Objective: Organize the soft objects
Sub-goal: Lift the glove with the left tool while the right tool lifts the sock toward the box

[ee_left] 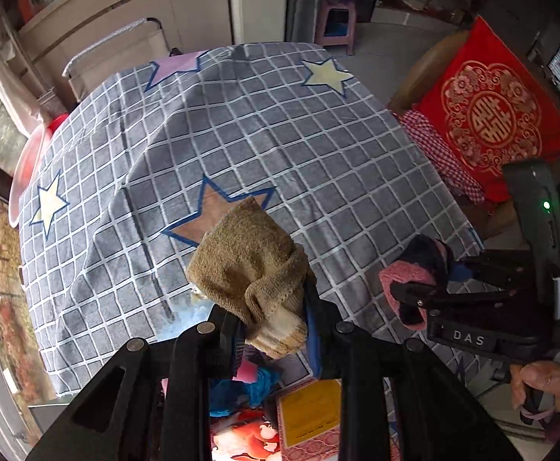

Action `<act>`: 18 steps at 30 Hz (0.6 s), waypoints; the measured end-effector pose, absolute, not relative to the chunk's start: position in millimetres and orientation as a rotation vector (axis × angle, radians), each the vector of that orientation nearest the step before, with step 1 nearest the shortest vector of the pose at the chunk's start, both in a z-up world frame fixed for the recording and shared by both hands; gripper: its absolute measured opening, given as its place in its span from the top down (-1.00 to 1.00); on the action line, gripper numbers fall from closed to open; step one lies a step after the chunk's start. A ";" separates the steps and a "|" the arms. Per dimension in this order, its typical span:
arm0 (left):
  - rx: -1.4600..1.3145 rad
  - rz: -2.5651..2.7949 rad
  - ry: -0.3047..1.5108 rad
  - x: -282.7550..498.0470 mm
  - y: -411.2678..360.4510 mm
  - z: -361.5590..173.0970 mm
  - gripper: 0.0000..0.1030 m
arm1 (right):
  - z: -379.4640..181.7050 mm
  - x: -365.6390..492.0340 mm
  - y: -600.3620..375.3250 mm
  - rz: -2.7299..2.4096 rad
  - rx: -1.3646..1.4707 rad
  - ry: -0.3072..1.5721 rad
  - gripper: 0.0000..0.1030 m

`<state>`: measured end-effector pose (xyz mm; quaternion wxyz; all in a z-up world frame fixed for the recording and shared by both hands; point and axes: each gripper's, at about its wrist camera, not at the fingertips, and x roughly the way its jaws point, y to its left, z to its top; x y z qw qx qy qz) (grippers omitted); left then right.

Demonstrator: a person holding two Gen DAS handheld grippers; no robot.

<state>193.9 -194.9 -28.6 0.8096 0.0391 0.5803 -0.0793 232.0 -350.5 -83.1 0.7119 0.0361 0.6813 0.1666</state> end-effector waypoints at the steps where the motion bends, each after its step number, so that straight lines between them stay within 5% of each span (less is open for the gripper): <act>1: 0.106 -0.195 1.230 188.9 -205.5 -26.3 0.46 | -84.2 229.7 -352.4 0.360 0.079 1.510 0.14; 18: 0.292 -0.598 1.198 63.7 -295.6 1.4 0.46 | -64.4 125.8 -404.5 0.197 0.086 1.518 0.14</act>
